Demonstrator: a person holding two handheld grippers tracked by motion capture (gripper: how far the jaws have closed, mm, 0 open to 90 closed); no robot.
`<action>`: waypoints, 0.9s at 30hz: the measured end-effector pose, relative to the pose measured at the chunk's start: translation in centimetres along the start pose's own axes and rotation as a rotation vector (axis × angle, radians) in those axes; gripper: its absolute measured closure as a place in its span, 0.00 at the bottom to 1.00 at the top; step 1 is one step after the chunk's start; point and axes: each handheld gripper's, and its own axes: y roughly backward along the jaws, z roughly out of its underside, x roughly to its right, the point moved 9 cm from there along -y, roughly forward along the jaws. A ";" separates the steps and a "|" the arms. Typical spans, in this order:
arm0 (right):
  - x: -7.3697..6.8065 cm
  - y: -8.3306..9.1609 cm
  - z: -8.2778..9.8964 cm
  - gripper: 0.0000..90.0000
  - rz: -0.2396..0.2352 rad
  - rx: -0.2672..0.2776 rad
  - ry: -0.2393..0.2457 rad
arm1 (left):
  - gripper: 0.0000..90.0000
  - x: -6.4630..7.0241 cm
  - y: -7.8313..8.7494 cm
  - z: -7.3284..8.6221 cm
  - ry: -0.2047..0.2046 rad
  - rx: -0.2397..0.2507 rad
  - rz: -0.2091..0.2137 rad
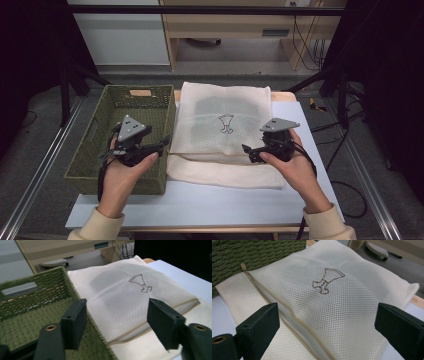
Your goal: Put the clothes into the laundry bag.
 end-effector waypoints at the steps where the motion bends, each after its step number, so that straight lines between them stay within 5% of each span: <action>1: 0.3 0.2 0.1 0.07 0.008 0.003 -0.008 | 0.34 0.0 0.0 0.0 0.000 0.000 0.000; 10: 2.9 1.9 1.8 0.07 0.065 0.011 -0.072 | 0.22 -2.4 1.8 0.6 0.002 -0.009 -0.021; 25: 8.2 4.3 7.5 0.08 0.180 0.004 -0.204 | 0.11 -5.2 1.9 2.8 0.022 -0.058 -0.022; 27: 8.7 4.3 8.4 0.08 0.193 -0.005 -0.215 | 0.10 -5.9 1.9 3.0 0.005 -0.059 -0.057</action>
